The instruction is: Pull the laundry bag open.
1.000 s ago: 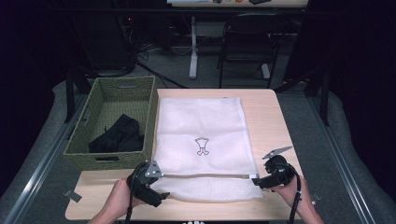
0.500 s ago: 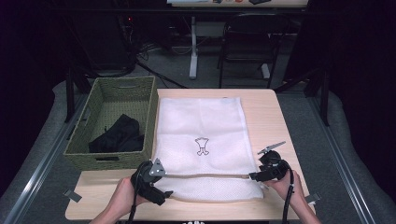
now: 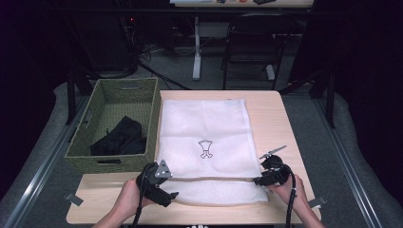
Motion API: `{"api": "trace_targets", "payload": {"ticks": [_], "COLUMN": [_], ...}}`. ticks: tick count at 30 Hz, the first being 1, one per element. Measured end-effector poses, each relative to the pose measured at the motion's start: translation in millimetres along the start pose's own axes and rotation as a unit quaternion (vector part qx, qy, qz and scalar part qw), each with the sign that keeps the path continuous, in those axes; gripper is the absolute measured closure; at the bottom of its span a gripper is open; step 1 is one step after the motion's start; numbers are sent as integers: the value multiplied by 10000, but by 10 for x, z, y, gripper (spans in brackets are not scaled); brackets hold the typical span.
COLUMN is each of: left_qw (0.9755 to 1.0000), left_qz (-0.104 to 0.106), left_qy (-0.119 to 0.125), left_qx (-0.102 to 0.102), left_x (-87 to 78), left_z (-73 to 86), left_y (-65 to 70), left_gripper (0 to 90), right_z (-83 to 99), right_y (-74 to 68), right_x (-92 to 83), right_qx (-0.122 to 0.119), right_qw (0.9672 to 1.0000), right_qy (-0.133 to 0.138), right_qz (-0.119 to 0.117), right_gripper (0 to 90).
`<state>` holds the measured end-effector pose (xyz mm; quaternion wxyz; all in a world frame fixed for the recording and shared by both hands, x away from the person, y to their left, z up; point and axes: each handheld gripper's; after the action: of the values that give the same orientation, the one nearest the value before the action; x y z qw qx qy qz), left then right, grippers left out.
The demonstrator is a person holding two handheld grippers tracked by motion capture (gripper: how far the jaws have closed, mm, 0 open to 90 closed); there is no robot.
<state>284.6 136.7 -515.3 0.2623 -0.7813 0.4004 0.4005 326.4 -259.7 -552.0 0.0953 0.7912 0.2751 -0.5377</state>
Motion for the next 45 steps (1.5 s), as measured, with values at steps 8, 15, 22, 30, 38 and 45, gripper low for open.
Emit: {"api": "trace_targets", "payload": {"ticks": [8,15,22,30,38,45], "left_qw": [9998,9994,9993,9980,9965,9943], "left_qz": [12,34,-17,71,263,359], "left_qy": [-16,48,166,344,339,507], "left_qx": [198,340,335,527,723,872], "left_x": [63,130,178,259,379,453], "left_z": [-117,-214,-308,-470,-633,-779], "left_y": [58,128,173,246,330,424], "left_gripper": [117,133,89,119,150,160], "right_z": [-73,-48,-38,-55,-76,-58], "right_y": [-104,-83,-74,-40,-111,-179], "right_x": [45,37,38,28,-66,-214], "right_qx": [-77,-6,-167,211,-92,-121], "right_qw": [9996,9998,9998,9997,9999,9994], "right_qy": [-142,-72,-14,-44,56,319], "right_qz": [245,184,147,-97,-42,-98], "right_gripper": [581,588,612,747,822,825]}}
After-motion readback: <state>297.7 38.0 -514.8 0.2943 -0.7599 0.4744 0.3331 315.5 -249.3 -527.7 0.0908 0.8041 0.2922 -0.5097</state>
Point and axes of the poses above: each handheld gripper's, and its own axes: x roughly forward along the jaws, z roughly out of its underside, y roughly to its right, and after that the axes turned 2 degrees about -z, right-handed
